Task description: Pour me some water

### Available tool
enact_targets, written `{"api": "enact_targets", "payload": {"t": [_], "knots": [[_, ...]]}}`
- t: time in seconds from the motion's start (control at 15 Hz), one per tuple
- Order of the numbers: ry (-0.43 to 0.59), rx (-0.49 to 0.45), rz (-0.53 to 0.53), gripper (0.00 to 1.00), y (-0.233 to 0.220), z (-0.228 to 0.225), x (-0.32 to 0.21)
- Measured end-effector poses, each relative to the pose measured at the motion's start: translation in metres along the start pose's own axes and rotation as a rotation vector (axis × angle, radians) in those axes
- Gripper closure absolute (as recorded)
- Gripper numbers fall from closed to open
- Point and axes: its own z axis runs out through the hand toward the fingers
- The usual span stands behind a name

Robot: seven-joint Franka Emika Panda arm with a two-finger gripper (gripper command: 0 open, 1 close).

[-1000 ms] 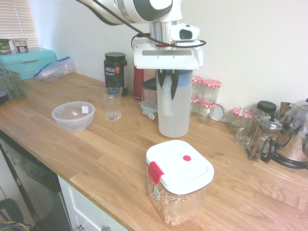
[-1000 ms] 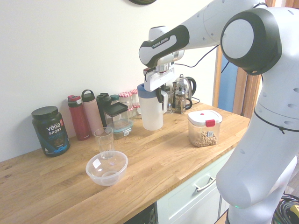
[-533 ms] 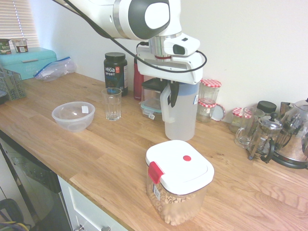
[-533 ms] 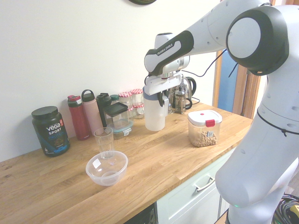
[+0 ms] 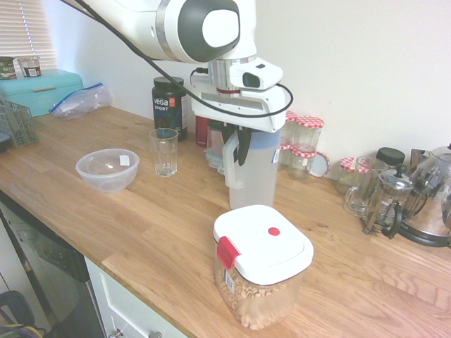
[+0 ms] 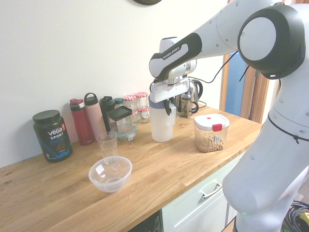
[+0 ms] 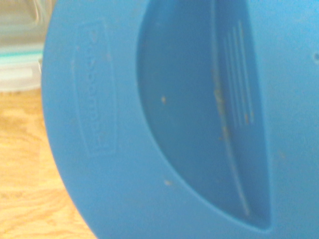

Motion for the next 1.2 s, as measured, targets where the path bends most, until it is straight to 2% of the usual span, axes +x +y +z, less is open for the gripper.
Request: {"api": "enact_targets", "payload": {"t": [0.13, 0.2, 1.0, 1.2], "knots": [[-0.002, -0.003, 0.003, 1.0, 0.0, 0.002, 0.001], [-0.002, -0.004, 0.006, 0.0, 0.0, 0.002, 0.001], [0.0, -0.025, 0.005, 0.0, 0.003, 0.004, 0.001], [0.015, -0.03, 0.013, 0.0, 0.007, -0.009, -0.005]]}}
